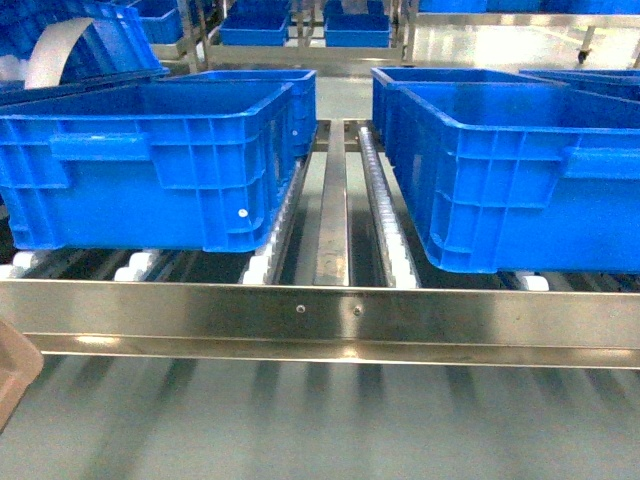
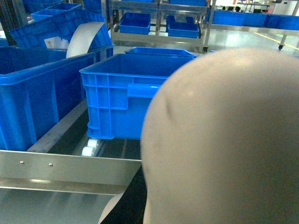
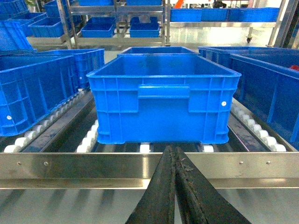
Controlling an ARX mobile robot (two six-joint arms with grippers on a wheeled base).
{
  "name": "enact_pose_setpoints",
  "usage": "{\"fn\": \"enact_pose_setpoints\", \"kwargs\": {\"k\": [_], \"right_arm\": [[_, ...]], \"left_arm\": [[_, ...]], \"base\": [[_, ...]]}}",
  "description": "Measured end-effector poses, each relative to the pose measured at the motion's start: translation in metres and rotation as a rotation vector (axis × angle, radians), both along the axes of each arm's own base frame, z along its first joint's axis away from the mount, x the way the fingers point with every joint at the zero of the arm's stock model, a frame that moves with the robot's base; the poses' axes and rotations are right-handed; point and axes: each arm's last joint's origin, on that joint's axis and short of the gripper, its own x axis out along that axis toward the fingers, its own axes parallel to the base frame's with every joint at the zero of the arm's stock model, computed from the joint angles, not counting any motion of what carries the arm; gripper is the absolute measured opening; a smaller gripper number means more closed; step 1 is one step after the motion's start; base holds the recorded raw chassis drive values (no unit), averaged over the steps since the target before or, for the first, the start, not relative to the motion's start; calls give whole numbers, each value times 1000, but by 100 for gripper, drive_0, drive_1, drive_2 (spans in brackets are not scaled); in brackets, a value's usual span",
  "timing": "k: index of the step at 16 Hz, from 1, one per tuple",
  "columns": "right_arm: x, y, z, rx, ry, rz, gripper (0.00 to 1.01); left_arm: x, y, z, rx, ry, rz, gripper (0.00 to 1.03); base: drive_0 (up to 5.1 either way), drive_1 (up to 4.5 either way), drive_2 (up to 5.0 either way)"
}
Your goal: Place part in tray to right shelf
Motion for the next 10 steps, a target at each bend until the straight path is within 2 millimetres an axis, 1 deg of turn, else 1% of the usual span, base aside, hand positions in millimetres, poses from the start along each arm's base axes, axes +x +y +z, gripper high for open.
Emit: {"fn": "enact_pose_setpoints", "kwargs": {"k": [3, 5, 6, 7, 10], "right_arm": [[-3, 0, 0, 0, 1, 0, 2], [-12, 0, -6, 0, 37, 0, 2], [-14, 0, 0, 0, -14, 0, 2], [-13, 0, -4, 1, 20, 0, 2], [-13, 0, -4, 1, 12, 0, 2]], "left_arm": [[-5, 0, -7, 0, 1, -3, 14], [-8, 0, -10, 0, 0, -2, 14], [-9, 0, -12, 0, 0, -3, 14], [-10, 0, -13, 0, -3, 0, 14], [-13, 0, -17, 0, -18, -1, 14]], "base": [[0, 0, 0], [0, 0, 0], [0, 0, 0], [0, 0, 0], [0, 0, 0]]}}
